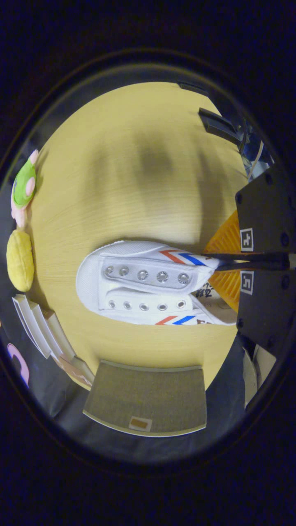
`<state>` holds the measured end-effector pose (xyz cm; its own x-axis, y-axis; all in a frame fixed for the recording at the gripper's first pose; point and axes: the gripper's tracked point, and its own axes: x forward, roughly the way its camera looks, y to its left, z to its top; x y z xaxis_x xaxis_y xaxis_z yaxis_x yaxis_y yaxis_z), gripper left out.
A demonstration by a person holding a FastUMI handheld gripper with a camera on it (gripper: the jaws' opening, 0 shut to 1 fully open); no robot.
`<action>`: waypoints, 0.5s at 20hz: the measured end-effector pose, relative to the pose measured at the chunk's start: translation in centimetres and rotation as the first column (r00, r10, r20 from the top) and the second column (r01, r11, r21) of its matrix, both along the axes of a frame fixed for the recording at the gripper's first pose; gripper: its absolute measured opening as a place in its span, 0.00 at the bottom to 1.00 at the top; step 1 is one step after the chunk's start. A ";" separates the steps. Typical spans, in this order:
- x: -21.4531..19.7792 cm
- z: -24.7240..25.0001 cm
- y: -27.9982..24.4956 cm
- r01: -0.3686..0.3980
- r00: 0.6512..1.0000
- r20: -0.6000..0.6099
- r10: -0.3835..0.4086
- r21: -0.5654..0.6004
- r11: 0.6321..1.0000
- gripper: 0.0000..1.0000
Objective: Open the storage box then place both shoes into the box .Put the left shoe in first, then the right shoe, with the right side of both shoes facing outward in a uniform manner.
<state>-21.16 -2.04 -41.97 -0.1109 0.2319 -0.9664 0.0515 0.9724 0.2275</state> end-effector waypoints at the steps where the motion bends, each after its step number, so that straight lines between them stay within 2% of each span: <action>1: -0.2 -0.1 0.1 -0.021 1.000 0.014 0.021 0.010 1.000 0.03; 7: 0.8 0.1 -0.6 0.008 0.996 0.089 -0.011 0.032 0.999 0.03; 10: 1.2 1.1 -0.6 0.091 0.992 0.084 -0.099 0.092 0.992 0.03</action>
